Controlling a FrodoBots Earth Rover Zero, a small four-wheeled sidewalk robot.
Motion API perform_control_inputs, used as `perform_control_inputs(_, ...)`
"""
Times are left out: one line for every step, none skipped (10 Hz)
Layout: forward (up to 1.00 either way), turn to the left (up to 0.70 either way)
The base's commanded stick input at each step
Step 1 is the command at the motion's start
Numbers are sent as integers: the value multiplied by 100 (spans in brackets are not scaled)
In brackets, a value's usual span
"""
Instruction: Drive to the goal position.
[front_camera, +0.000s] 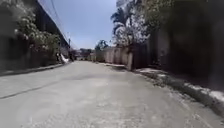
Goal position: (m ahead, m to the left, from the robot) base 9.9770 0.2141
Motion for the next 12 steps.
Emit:
perform_control_inputs(100,3)
perform_control_inputs(100,3)
perform_control_inputs(100,3)
perform_control_inputs(100,3)
perform_control_inputs(100,3)
perform_control_inputs(100,3)
perform_control_inputs(100,3)
perform_control_inputs(100,3)
perform_control_inputs(100,3)
perform_control_inputs(100,3)
perform_control_inputs(100,3)
perform_control_inputs(100,3)
